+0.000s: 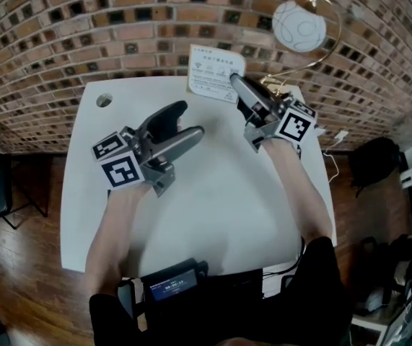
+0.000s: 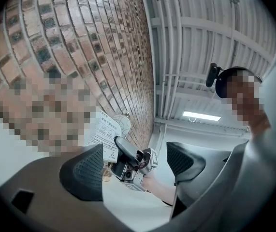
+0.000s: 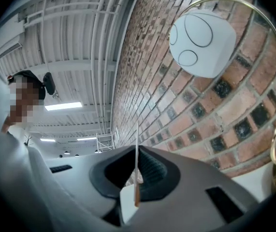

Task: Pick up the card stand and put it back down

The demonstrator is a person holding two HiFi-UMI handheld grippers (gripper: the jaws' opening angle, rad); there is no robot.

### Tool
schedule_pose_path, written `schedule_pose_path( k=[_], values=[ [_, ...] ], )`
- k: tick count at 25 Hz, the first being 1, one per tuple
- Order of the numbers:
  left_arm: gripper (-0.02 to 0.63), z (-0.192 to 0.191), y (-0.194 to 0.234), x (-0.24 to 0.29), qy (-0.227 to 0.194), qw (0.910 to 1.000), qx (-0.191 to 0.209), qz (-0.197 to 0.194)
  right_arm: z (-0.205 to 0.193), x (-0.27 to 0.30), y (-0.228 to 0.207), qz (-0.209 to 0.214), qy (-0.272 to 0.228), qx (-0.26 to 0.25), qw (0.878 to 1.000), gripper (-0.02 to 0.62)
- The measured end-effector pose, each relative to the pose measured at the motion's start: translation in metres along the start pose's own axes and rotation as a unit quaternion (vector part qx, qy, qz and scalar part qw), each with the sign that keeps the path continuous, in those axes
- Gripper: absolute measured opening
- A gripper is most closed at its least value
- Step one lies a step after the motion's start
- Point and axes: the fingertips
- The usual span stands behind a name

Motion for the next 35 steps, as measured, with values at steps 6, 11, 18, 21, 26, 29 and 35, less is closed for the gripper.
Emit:
schedule_pose_path(
  k=[6, 11, 18, 21, 26, 29, 35],
  values=[
    [0.402, -0.006, 0.012, 0.000, 0.001, 0.9999, -0.004, 0.012, -0.014, 0.005, -0.017, 0.003, 0.002, 0.005, 1.000, 0.029],
    [0.402, -0.009, 0.019, -0.004, 0.002, 0.9997, -0.009, 0.022, -0.023, 0.011, -0.029, 0.006, 0.006, 0.000, 1.000, 0.029],
    [0.402, -0.012, 0.024, -0.006, 0.005, 0.9995, -0.013, 0.028, -0.037, 0.015, -0.052, 0.008, 0.012, 0.009, 1.000, 0.029],
    [0.402, -0.014, 0.027, -0.007, 0.007, 0.9994, -0.013, 0.032, -0.041, 0.018, -0.059, 0.002, 0.024, -0.006, 1.000, 0.029],
    [0.402, -0.014, 0.029, -0.008, 0.007, 0.9992, -0.013, 0.038, -0.059, 0.023, -0.077, -0.001, 0.042, 0.001, 0.999, 0.029],
    [0.402, -0.013, 0.030, -0.009, 0.006, 0.9991, -0.013, 0.039, -0.066, 0.026, -0.085, -0.008, 0.055, -0.005, 0.998, 0.029],
    [0.402, -0.014, 0.032, -0.009, 0.008, 0.9990, -0.014, 0.042, -0.085, 0.033, -0.101, -0.011, 0.070, 0.007, 0.997, 0.029]
  ],
)
Point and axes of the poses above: the fingertips, and each gripper's own axes: x forward along the fingers, y to its left, z out of its top, and after that the axes turned 11 degrees about -x, right-handed
